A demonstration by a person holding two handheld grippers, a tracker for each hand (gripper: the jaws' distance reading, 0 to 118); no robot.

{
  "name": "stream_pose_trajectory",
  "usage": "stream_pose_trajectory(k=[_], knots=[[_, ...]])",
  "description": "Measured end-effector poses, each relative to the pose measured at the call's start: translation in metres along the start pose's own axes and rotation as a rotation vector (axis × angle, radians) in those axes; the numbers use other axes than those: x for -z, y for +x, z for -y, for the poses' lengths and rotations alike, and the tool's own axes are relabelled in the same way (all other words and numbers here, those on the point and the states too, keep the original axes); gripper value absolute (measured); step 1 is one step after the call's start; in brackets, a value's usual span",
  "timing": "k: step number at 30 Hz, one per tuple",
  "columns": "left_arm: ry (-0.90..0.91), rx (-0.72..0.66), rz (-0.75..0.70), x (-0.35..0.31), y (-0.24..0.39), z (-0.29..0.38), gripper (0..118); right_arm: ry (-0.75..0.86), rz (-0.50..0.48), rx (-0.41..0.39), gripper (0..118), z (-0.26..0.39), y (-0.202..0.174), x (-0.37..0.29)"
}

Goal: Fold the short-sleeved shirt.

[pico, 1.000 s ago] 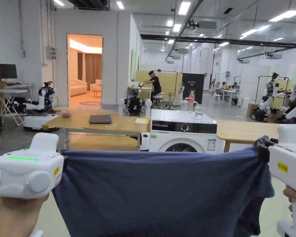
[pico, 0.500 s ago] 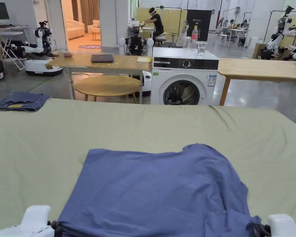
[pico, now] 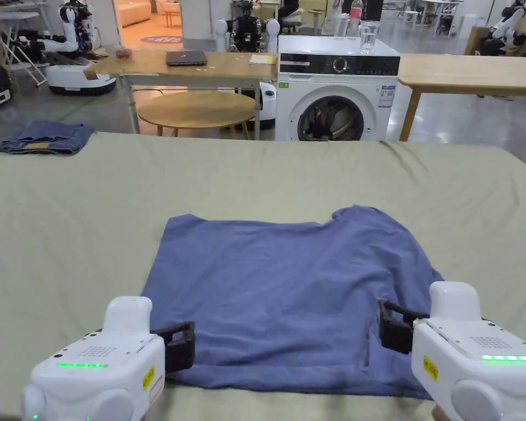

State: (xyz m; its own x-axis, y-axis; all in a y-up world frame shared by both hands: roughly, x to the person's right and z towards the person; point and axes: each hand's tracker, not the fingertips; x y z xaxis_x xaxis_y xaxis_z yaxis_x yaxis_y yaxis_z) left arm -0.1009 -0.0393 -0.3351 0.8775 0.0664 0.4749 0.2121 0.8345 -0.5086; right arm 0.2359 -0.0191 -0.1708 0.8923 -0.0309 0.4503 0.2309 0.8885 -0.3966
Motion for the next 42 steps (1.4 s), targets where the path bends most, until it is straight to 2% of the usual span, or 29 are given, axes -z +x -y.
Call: stream_pose_trajectory(k=[1, 2, 3, 4, 5, 8, 11, 14, 15, 16, 17, 22, 23, 24, 25, 26, 27, 32, 33, 34, 35, 36, 38, 40, 42], knots=[[0.002, 0.02, -0.029, 0.0, 0.0, 0.0, 0, -0.003, -0.002, 0.0, 0, 0.001, -0.004, 0.001], [-0.011, 0.033, -0.052, 0.0, 0.001, 0.004, 0, -0.01, 0.002, -0.005, 0, 0.003, -0.007, 0.003], [-0.012, 0.022, -0.041, 0.0, -0.005, 0.004, 0, 0.009, 0.053, -0.032, 0, 0.006, -0.009, -0.001], [-0.06, -0.02, 0.054, -0.001, -0.016, 0.006, 0, 0.0, 0.018, -0.021, 0, 0.004, -0.01, -0.001], [-0.056, -0.044, 0.037, -0.005, -0.024, 0.008, 0, -0.018, -0.017, -0.019, 0, 0.003, -0.009, -0.002], [-0.048, 0.001, -0.08, -0.014, -0.051, 0.022, 0, -0.021, 0.003, -0.024, 0, 0.015, 0.0, -0.009], [-0.134, -0.057, -0.018, -0.014, -0.084, 0.041, 1, -0.058, 0.004, -0.014, 0, 0.024, 0.013, -0.009], [-0.19, 0.009, -0.047, -0.008, -0.098, 0.059, 22, -0.097, 0.015, -0.011, 0, 0.035, 0.024, -0.005], [-0.215, -0.008, -0.021, -0.005, -0.101, 0.063, 59, -0.104, 0.013, -0.003, 0, 0.038, 0.026, -0.005], [-0.238, -0.025, 0.007, 0.0, -0.104, 0.066, 107, -0.111, 0.012, 0.006, 0, 0.041, 0.034, -0.001], [-0.227, -0.022, 0.013, 0.003, -0.105, 0.07, 118, -0.118, 0.016, 0.012, 0, 0.044, 0.036, 0.0], [-0.244, 0.06, -0.008, 0.031, -0.094, 0.058, 117, -0.151, 0.061, 0.012, 0, 0.051, 0.053, 0.007], [-0.259, 0.072, 0.005, 0.038, -0.093, 0.055, 114, -0.157, 0.068, 0.021, 0, 0.051, 0.057, 0.007], [-0.268, 0.084, 0.013, 0.044, -0.092, 0.054, 105, -0.16, 0.077, 0.028, 0, 0.052, 0.063, 0.009], [-0.281, 0.103, 0.017, 0.051, -0.09, 0.052, 74, -0.161, 0.091, 0.034, 0, 0.053, 0.067, 0.009], [-0.292, 0.119, 0.005, 0.058, -0.088, 0.05, 31, -0.164, 0.1, 0.038, 0, 0.053, 0.071, 0.008], [-0.29, 0.138, -0.021, 0.063, -0.085, 0.05, 1, -0.166, 0.105, 0.043, 0, 0.054, 0.075, 0.007], [-0.268, 0.111, 0.029, 0.053, -0.073, 0.049, 1, -0.165, 0.129, 0.054, 2, 0.055, 0.095, -0.004], [-0.266, 0.114, 0.029, 0.051, -0.071, 0.049, 1, -0.165, 0.123, 0.053, 18, 0.057, 0.099, -0.006], [-0.264, 0.112, 0.034, 0.048, -0.072, 0.047, 1, -0.16, 0.094, 0.055, 66, 0.06, 0.103, -0.007], [-0.257, 0.105, 0.039, 0.046, -0.071, 0.047, 1, -0.17, 0.082, 0.056, 101, 0.062, 0.106, -0.007], [-0.252, 0.098, 0.043, 0.045, -0.071, 0.046, 1, -0.197, 0.079, 0.044, 118, 0.064, 0.112, -0.001], [-0.247, 0.098, 0.043, 0.044, -0.069, 0.042, 1, -0.198, 0.082, -0.02, 118, 0.067, 0.111, 0.001], [-0.242, 0.099, 0.045, 0.044, -0.067, 0.041, 1, -0.196, 0.1, -0.036, 118, 0.068, 0.11, 0.01], [-0.247, 0.099, 0.046, 0.049, -0.071, 0.042, 1, -0.233, 0.097, -0.051, 108, 0.07, 0.113, 0.023]])
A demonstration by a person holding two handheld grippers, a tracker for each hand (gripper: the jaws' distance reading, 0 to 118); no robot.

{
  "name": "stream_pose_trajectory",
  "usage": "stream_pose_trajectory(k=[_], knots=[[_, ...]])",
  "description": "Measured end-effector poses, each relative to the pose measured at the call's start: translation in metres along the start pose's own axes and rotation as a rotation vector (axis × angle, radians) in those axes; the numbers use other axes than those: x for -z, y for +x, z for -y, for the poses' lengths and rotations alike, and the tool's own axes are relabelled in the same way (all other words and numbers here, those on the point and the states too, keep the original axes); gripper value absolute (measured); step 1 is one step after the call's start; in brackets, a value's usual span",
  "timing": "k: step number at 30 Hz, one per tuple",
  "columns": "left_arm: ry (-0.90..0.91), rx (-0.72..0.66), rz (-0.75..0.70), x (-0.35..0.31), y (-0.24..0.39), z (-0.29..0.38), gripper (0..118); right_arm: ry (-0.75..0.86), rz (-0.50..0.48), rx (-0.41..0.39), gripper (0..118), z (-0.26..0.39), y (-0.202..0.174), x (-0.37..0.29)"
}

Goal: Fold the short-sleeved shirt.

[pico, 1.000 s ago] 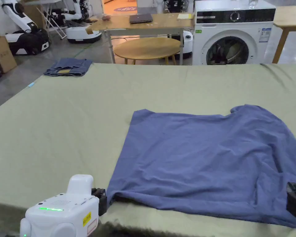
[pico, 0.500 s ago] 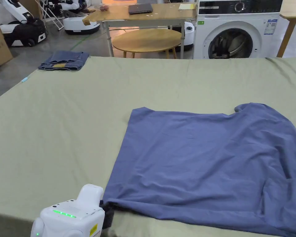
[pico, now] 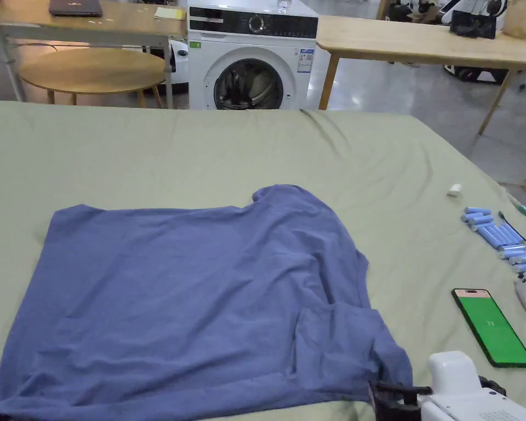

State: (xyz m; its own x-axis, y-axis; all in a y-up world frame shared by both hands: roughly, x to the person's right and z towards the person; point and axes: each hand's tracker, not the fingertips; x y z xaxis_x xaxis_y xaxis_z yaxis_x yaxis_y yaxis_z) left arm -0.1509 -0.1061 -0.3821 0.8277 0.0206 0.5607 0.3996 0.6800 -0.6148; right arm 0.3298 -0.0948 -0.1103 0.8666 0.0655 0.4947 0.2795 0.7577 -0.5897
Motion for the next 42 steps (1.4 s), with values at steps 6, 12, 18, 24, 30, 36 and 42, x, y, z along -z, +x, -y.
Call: stream_pose_trajectory(k=[6, 12, 18, 24, 30, 36, 42], knots=[[-0.024, 0.024, -0.043, -0.008, 0.012, -0.002, 1, -0.01, -0.098, 0.164, 2, 0.0, 0.017, 0.009], [0.057, 0.092, -0.129, -0.035, 0.018, -0.055, 1, 0.111, -0.068, 0.128, 2, -0.051, 0.02, -0.017], [0.085, 0.132, -0.159, 0.003, 0.022, -0.139, 1, 0.162, -0.035, 0.074, 2, -0.14, 0.012, 0.028], [-0.126, 0.054, -0.161, 0.094, 0.0, -0.193, 1, 0.045, 0.037, -0.003, 2, -0.182, 0.001, 0.126], [-0.1, -0.026, -0.16, 0.111, -0.009, -0.187, 60, -0.022, 0.02, 0.005, 28, -0.168, -0.005, 0.162], [0.177, -0.049, -0.15, 0.026, 0.011, -0.154, 106, 0.157, -0.041, 0.01, 105, -0.146, -0.025, 0.076], [0.363, -0.052, -0.189, -0.034, 0.06, -0.085, 105, 0.29, -0.112, 0.016, 99, -0.096, -0.081, -0.005]])
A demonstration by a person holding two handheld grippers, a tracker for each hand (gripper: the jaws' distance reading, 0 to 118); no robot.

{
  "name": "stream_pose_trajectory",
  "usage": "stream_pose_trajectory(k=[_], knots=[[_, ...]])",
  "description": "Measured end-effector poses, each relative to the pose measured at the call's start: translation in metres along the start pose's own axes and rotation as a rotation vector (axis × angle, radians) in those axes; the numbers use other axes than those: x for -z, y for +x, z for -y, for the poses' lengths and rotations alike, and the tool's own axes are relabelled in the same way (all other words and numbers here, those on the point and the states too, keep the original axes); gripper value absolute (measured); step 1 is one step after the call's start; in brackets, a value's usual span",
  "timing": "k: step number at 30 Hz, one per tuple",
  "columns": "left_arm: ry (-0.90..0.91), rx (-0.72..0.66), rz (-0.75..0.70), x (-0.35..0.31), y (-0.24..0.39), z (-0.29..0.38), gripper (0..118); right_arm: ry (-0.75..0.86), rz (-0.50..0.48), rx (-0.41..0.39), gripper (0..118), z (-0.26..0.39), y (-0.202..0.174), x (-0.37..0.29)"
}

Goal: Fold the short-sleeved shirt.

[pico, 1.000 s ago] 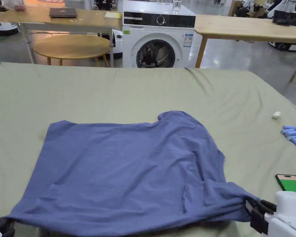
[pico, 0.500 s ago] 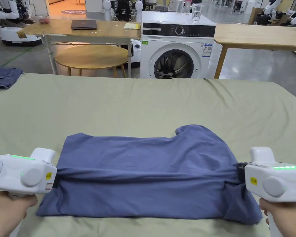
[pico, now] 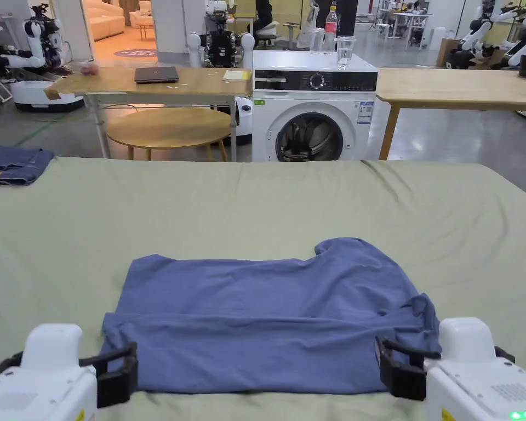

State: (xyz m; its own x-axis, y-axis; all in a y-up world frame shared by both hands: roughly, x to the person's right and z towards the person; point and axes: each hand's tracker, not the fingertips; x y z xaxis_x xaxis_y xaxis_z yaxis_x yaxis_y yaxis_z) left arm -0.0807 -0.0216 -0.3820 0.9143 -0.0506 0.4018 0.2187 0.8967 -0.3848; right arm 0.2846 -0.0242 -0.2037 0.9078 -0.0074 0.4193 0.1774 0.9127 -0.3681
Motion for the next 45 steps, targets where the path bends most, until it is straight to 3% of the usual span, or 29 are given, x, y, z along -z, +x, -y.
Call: stream_pose_trajectory(k=[1, 2, 3, 4, 6, 10, 15, 17, 18, 20, 25, 30, 31, 32, 33, 34, 35, 38, 39, 40, 41, 45], knots=[[-0.011, 0.007, -0.009, -0.008, 0.003, 0.007, 90, 0.025, -0.004, 0.006, 73, 0.005, -0.008, -0.008], [-0.019, 0.007, -0.003, -0.009, -0.003, 0.017, 53, 0.042, 0.009, 0.007, 38, 0.009, -0.016, -0.016], [-0.028, 0.002, 0.004, -0.014, -0.004, 0.022, 5, 0.058, 0.036, -0.007, 0, 0.012, -0.022, -0.02], [-0.052, 0.004, -0.001, -0.014, -0.006, 0.027, 0, 0.054, 0.046, -0.007, 0, 0.019, -0.025, -0.022], [-0.114, 0.001, 0.048, -0.012, -0.023, 0.032, 0, 0.041, -0.007, -0.008, 0, 0.024, -0.03, -0.025], [-0.154, -0.03, -0.014, -0.003, -0.045, 0.035, 0, 0.033, 0.01, -0.014, 0, 0.027, -0.028, -0.022], [-0.238, -0.081, 0.02, 0.045, -0.059, 0.035, 4, -0.016, 0.031, 0.017, 0, 0.029, -0.012, -0.007], [-0.256, -0.088, 0.022, 0.067, -0.064, 0.031, 87, -0.035, 0.039, 0.022, 0, 0.03, -0.003, -0.001], [-0.262, -0.088, 0.02, 0.079, -0.056, 0.03, 109, -0.043, 0.046, 0.024, 0, 0.032, 0.0, 0.002], [-0.3, -0.083, 0.009, 0.108, -0.06, 0.027, 118, -0.059, 0.063, 0.025, 0, 0.031, 0.011, 0.006], [-0.358, -0.056, -0.041, 0.158, -0.055, 0.027, 111, -0.11, 0.117, 0.014, 0, 0.035, 0.04, 0.025], [-0.421, 0.009, -0.041, 0.176, -0.038, 0.034, 79, -0.184, 0.181, 0.033, 0, 0.041, 0.076, 0.063], [-0.402, 0.022, -0.015, 0.171, -0.036, 0.03, 53, -0.194, 0.18, 0.045, 1, 0.042, 0.083, 0.073], [-0.395, 0.025, 0.016, 0.166, -0.034, 0.027, 32, -0.221, 0.169, 0.064, 16, 0.041, 0.09, 0.082], [-0.375, 0.044, -0.004, 0.161, -0.03, 0.024, 13, -0.246, 0.154, 0.076, 48, 0.042, 0.095, 0.093], [-0.366, 0.069, -0.002, 0.157, -0.027, 0.022, 1, -0.261, 0.152, 0.077, 95, 0.043, 0.098, 0.104], [-0.367, 0.064, 0.01, 0.155, -0.027, 0.02, 1, -0.306, 0.14, 0.073, 111, 0.045, 0.1, 0.116], [-0.364, 0.053, 0.018, 0.149, -0.024, 0.016, 1, -0.365, 0.12, 0.026, 105, 0.048, 0.096, 0.141], [-0.359, 0.046, 0.02, 0.147, -0.025, 0.015, 1, -0.407, 0.101, 0.015, 84, 0.05, 0.095, 0.146], [-0.358, 0.035, 0.026, 0.146, -0.026, 0.013, 1, -0.427, 0.074, 0.013, 40, 0.05, 0.093, 0.146], [-0.357, 0.03, 0.027, 0.145, -0.027, 0.013, 1, -0.411, 0.062, 0.015, 13, 0.05, 0.092, 0.144], [-0.342, 0.037, 0.036, 0.134, -0.028, 0.01, 0, -0.398, 0.002, 0.103, 10, 0.039, 0.096, 0.123]])
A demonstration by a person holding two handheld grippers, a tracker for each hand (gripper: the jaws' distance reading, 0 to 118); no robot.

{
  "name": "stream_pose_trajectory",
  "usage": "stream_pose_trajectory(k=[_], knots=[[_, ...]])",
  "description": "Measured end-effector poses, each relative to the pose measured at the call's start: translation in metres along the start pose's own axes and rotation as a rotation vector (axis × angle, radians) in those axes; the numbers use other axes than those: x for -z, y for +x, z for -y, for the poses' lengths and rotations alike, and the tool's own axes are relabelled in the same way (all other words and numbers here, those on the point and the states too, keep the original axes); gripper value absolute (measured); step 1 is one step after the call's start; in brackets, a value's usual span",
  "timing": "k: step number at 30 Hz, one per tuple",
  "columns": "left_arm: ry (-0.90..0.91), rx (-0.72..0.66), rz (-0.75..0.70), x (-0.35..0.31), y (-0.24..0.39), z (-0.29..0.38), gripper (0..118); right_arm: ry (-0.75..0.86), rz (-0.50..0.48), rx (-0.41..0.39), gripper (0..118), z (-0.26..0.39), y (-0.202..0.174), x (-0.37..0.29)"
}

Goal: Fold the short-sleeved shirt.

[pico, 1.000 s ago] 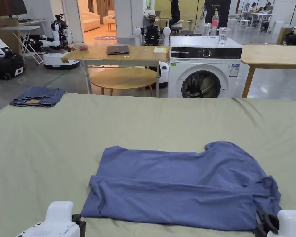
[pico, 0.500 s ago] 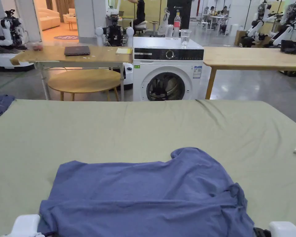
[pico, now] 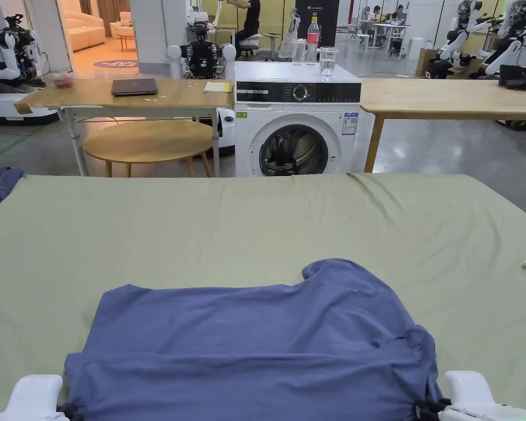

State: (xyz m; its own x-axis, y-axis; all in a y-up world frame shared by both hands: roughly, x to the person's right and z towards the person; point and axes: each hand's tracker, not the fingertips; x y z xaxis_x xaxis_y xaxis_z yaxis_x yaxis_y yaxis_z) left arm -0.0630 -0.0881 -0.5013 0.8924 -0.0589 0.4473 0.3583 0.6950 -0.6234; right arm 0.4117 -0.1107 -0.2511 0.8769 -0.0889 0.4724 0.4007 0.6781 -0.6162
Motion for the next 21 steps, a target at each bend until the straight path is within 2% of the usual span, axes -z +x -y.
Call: stream_pose_trajectory(k=[8, 12, 16, 20, 21], knots=[[0.096, -0.019, 0.044, -0.081, -0.014, -0.003, 0, 0.166, -0.016, -0.063, 10, -0.012, -0.009, -0.119], [0.087, -0.025, 0.08, -0.124, -0.027, 0.012, 0, 0.127, -0.025, -0.042, 10, 0.0, -0.005, -0.16], [0.005, -0.025, 0.099, -0.124, -0.035, 0.049, 0, -0.007, 0.003, -0.013, 10, 0.038, 0.003, -0.146], [-0.062, -0.179, 0.148, -0.101, -0.044, 0.087, 0, -0.095, -0.001, 0.043, 11, 0.08, 0.008, -0.11], [-0.056, -0.207, 0.134, -0.101, -0.046, 0.091, 2, -0.093, 0.008, 0.046, 16, 0.085, 0.009, -0.107]])
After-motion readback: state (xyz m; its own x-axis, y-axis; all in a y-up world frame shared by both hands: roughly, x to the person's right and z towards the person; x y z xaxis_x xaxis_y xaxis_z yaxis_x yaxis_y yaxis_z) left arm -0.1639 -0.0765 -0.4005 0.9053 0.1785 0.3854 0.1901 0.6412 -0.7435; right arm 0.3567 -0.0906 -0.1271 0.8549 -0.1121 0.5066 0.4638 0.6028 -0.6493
